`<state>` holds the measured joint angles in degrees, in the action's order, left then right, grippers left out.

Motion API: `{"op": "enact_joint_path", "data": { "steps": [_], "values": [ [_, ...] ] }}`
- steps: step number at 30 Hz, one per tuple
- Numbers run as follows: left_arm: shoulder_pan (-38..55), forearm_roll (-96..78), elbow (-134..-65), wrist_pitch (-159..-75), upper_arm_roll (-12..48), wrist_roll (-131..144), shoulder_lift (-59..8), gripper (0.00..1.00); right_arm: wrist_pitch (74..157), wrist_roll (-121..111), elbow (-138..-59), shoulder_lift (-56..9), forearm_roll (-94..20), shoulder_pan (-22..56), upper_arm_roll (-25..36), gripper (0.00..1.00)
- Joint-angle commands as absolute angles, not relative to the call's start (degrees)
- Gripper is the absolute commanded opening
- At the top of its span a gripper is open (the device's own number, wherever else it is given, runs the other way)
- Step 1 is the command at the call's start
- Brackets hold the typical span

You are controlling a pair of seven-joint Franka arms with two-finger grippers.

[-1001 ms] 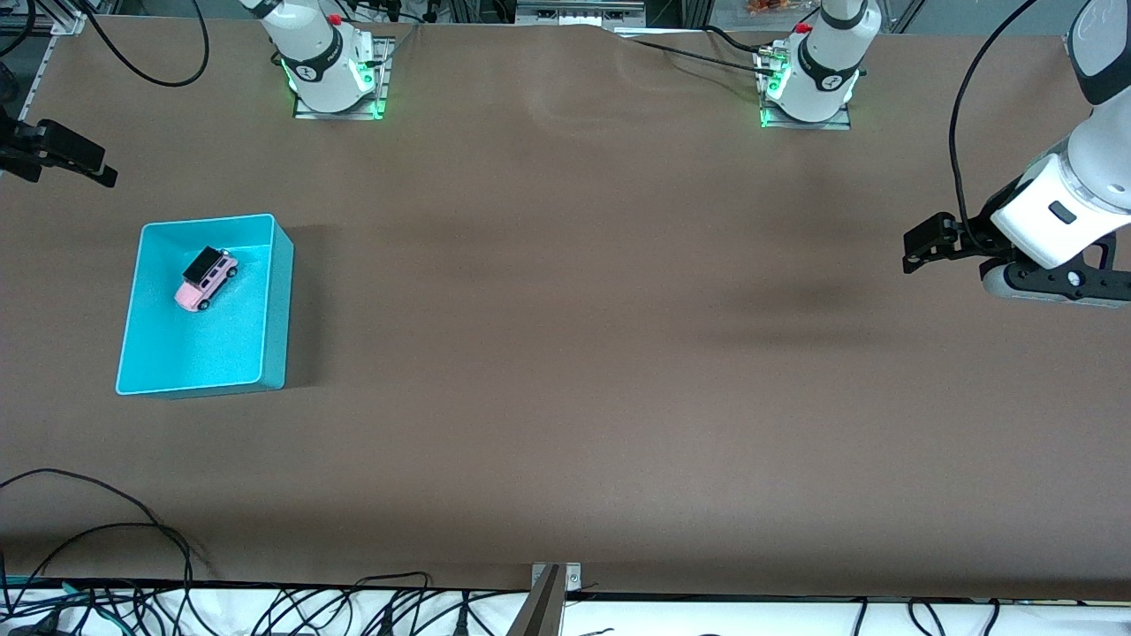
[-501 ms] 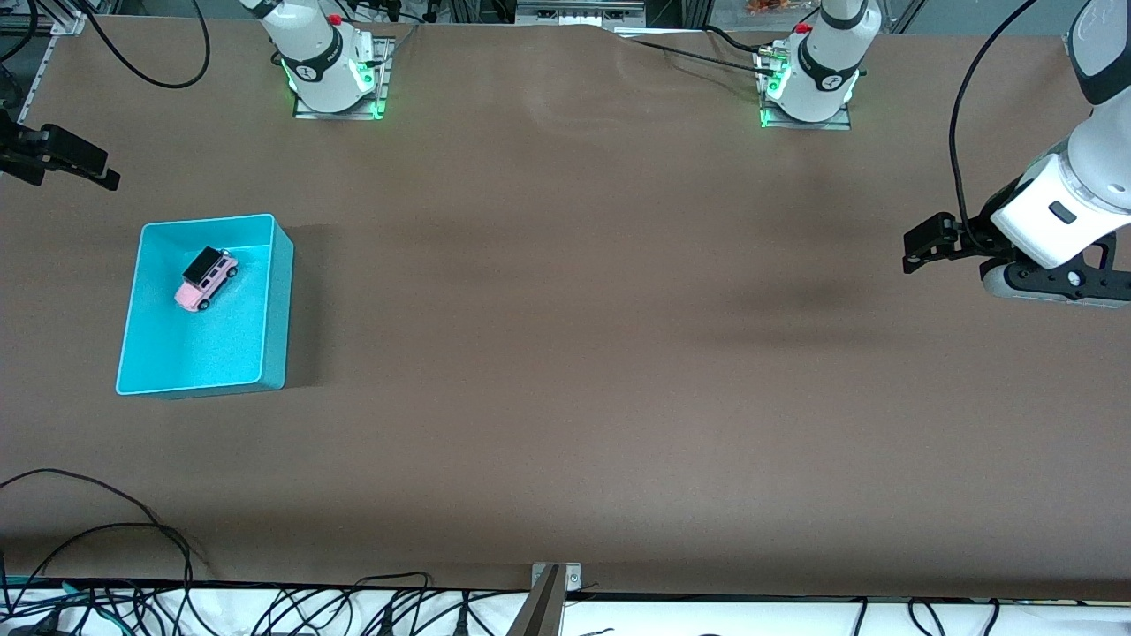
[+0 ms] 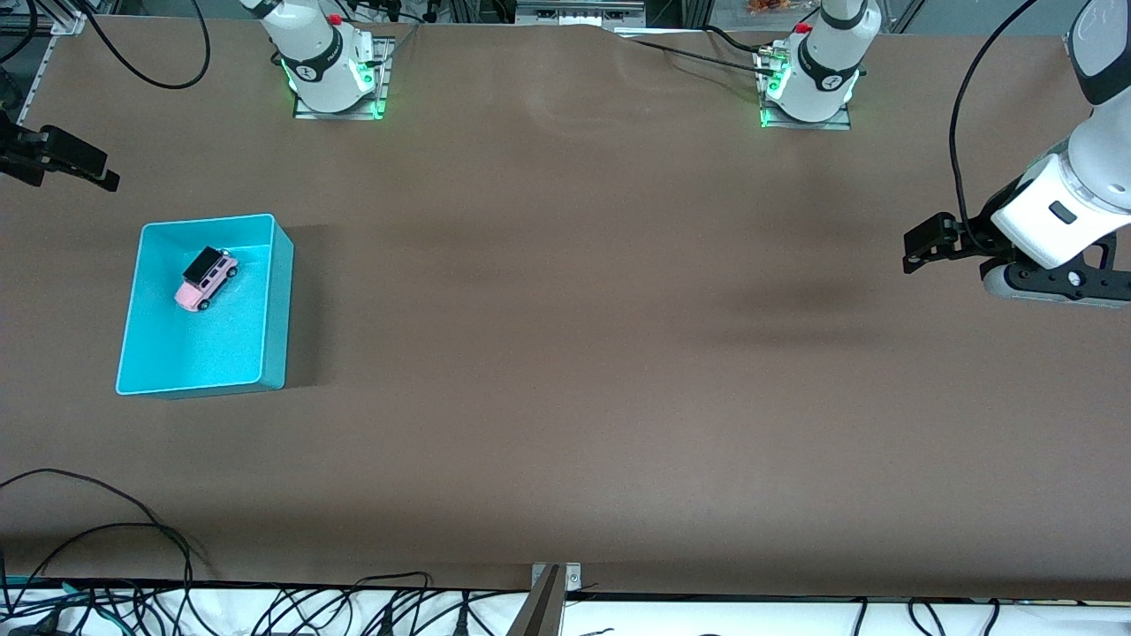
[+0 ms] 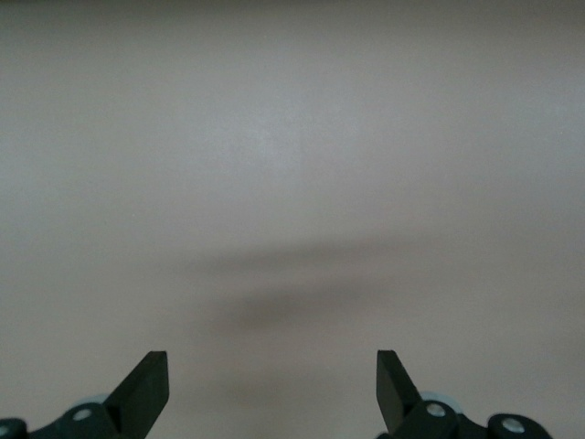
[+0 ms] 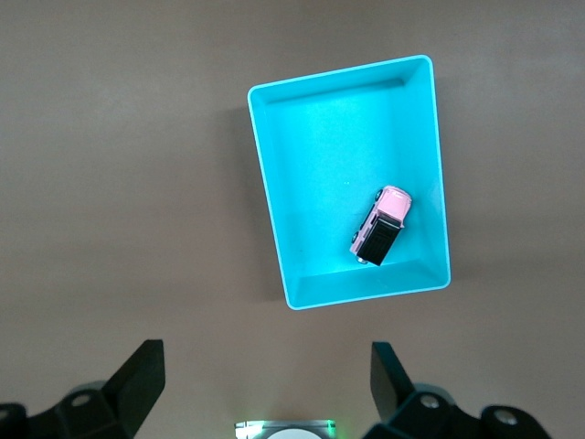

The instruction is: Wind and store pink jeep toy

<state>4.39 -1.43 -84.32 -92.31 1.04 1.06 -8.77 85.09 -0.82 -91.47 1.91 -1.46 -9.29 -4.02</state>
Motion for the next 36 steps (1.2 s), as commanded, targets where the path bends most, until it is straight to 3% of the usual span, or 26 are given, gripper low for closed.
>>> {"op": "enact_joint_path", "data": {
  "steps": [1, 36],
  "values": [
    [3.96, -1.49, -84.29, -92.37, 1.41, 1.41, -8.26, 1.00, 85.08, -1.05, -89.65, 0.70, -2.02, -9.76, -4.13, 1.00],
    [4.04, -1.49, -84.29, -92.29, 1.49, 1.41, -8.26, 1.00, 85.25, -1.14, -88.68, 0.70, -1.85, -9.14, -4.57, 1.00]
  ]
}}
